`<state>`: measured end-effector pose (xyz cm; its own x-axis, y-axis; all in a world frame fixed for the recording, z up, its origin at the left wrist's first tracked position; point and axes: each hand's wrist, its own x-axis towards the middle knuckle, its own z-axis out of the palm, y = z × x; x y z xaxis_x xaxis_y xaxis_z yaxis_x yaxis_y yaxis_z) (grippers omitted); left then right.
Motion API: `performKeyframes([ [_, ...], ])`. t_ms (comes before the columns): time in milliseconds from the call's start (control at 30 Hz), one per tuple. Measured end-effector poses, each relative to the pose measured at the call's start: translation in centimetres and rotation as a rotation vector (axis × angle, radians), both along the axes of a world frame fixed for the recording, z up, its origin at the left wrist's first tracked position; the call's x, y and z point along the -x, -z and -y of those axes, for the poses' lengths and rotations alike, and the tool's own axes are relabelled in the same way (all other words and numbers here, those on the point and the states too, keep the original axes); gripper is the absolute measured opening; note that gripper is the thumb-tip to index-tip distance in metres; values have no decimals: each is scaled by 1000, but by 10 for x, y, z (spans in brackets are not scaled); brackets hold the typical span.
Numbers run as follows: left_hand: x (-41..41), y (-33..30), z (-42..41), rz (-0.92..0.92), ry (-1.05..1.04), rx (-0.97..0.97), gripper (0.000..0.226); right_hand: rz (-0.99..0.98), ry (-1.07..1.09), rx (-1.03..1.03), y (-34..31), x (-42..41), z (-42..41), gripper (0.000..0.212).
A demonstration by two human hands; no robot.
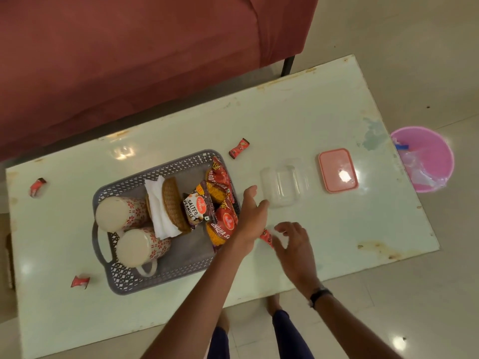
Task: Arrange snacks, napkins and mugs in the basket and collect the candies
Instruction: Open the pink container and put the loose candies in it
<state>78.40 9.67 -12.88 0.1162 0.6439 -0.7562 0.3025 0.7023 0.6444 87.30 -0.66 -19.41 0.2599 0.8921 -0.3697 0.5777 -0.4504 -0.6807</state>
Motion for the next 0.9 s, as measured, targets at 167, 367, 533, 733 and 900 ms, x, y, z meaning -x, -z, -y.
performKeyframes([
  [167,6,-4,14,82,48,5,50,229,-194,-15,22,20,-3,28],
  [367,12,-5,17,130,49,-6,48,232,-304,-5,16,11,-9,20],
  [533,19,-11,7,218,-33,-95,42,134,-285,-120,-33,12,-21,16],
  [733,36,-19,-18,227,-232,-216,34,145,-334,-330,-61,15,-98,24],
  [900,55,-19,-35,261,-333,-250,27,323,-488,-302,-32,21,-186,35],
])
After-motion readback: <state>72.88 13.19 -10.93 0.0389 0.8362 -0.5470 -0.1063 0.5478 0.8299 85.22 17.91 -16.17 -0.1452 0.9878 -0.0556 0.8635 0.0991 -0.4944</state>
